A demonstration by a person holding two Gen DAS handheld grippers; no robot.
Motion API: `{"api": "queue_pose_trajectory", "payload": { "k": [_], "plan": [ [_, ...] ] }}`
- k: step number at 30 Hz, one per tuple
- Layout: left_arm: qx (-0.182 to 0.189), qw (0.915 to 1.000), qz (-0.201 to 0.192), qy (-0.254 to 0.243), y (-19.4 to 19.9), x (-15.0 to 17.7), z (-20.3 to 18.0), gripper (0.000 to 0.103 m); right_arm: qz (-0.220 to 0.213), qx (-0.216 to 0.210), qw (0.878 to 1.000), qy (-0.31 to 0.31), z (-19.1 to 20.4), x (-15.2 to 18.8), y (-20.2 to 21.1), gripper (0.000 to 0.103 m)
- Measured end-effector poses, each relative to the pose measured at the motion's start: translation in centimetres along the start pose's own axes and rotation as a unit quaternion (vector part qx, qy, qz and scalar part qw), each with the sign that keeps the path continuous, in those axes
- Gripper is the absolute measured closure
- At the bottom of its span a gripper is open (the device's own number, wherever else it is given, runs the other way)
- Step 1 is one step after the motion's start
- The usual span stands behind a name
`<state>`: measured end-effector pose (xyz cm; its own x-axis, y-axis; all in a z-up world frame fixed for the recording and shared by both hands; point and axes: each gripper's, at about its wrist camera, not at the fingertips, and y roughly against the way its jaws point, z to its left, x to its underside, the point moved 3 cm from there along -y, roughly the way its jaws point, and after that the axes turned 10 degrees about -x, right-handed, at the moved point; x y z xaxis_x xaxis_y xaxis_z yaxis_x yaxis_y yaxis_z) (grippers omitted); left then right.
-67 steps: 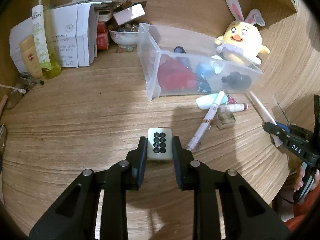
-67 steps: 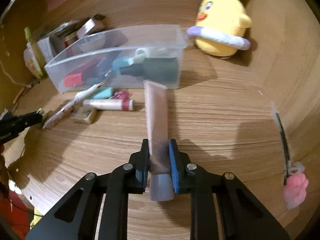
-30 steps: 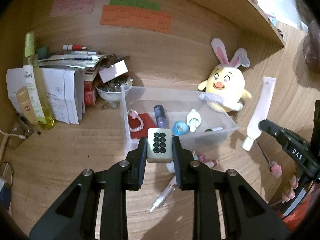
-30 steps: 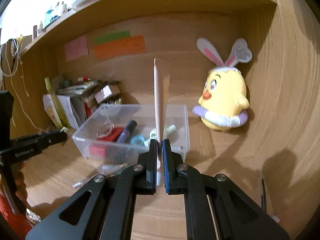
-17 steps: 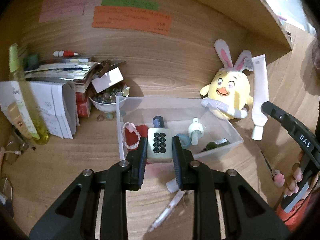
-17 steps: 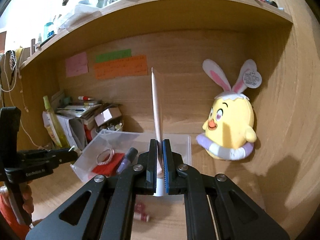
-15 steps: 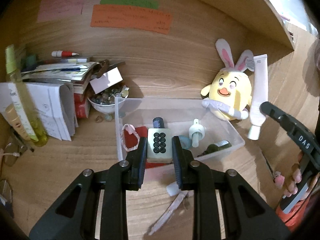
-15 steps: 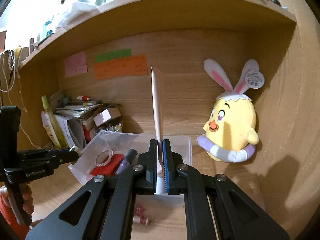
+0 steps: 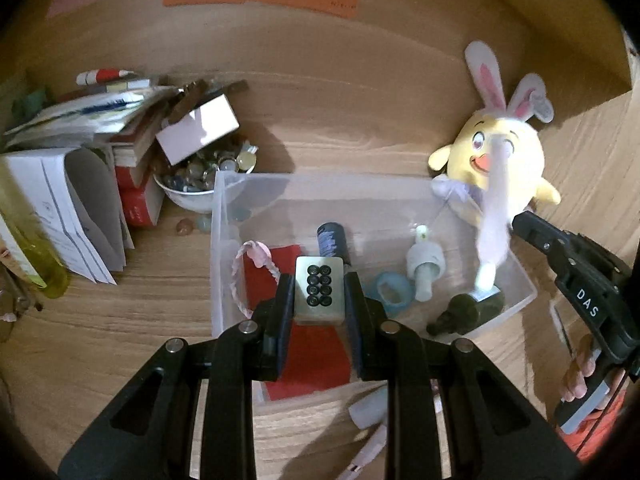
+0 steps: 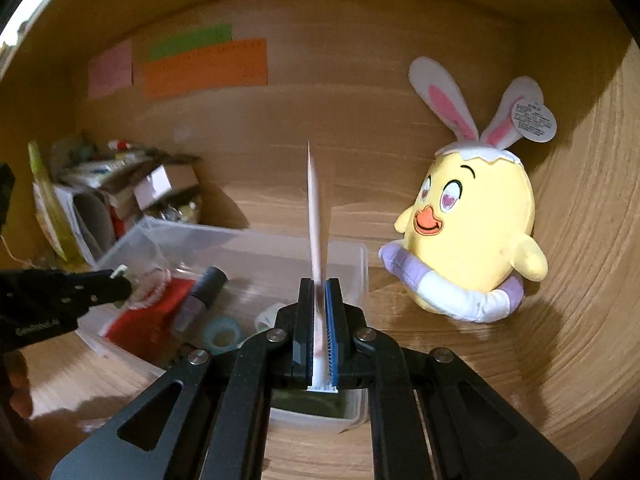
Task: Organize objects
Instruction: 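Carry white block with left tool while right tool carries pink tube over bin, then open left tool dropping block into bin while right tool releases pink tube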
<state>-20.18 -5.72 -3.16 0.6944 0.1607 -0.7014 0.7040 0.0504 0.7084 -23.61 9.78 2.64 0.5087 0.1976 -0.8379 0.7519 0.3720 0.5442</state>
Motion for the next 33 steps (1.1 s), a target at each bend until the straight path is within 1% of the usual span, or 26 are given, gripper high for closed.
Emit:
{"api": "queue_pose_trajectory", "payload": {
  "k": [4,7,9,11,16,18,19,20,22,25,27,29,33],
  "plan": [
    [-0.001,1.0,0.008,0.0,-0.6,0.1,0.1,0.079,0.019,-0.011,1.0,0.019,1.1,0.5,-1.3,0.098],
    [0.001,1.0,0.003,0.0,-0.3,0.2,0.1,0.078,0.037,-0.029,0.998,0.036,2.3,0.8,-1.9,0.098],
    [0.003,1.0,-0.001,-0.001,0.0,0.1,0.1,0.072,0.045,-0.041,0.997,0.04,2.9,1.0,-2.1,0.098],
    [0.001,1.0,-0.008,-0.004,0.5,0.2,-0.1,0.061,0.053,-0.053,0.996,0.039,3.3,1.1,-2.2,0.098],
    [0.0,0.9996,-0.022,-0.016,1.8,0.4,-0.6,0.047,0.065,-0.073,0.995,0.02,3.1,1.3,-1.9,0.092],
    [0.001,0.9994,-0.027,-0.019,2.3,0.5,-0.7,0.043,0.068,-0.08,0.994,0.011,2.9,1.4,-1.6,0.085],
    [0.001,0.9993,-0.03,-0.021,2.7,0.6,-0.8,0.042,0.069,-0.083,0.994,0.007,2.8,1.5,-1.4,0.083],
    [0.002,0.9992,-0.032,-0.023,2.9,0.7,-0.9,0.04,0.067,-0.079,0.995,-0.001,2.7,1.5,-1.1,0.079],
    [0.002,0.999,-0.036,-0.026,3.5,0.9,-1.0,0.036,0.063,-0.074,0.995,-0.002,2.7,1.6,-0.5,0.075],
    [0.0,0.9987,-0.041,-0.03,4.2,1.2,-1.1,0.031,0.055,-0.074,0.996,-0.002,2.7,1.7,0.5,0.064],
    [-0.003,0.9986,-0.043,-0.033,4.6,1.5,-1.0,0.028,0.05,-0.07,0.996,0.0,2.8,1.8,1.1,0.054],
    [-0.004,0.9985,-0.043,-0.034,5.0,1.8,-1.0,0.024,0.044,-0.065,0.997,0.004,3.0,1.9,1.7,0.049],
    [-0.008,0.9987,-0.042,-0.029,5.7,2.8,-0.4,0.016,0.043,-0.07,0.997,0.005,3.1,2.3,2.6,0.045]
  ]
}}
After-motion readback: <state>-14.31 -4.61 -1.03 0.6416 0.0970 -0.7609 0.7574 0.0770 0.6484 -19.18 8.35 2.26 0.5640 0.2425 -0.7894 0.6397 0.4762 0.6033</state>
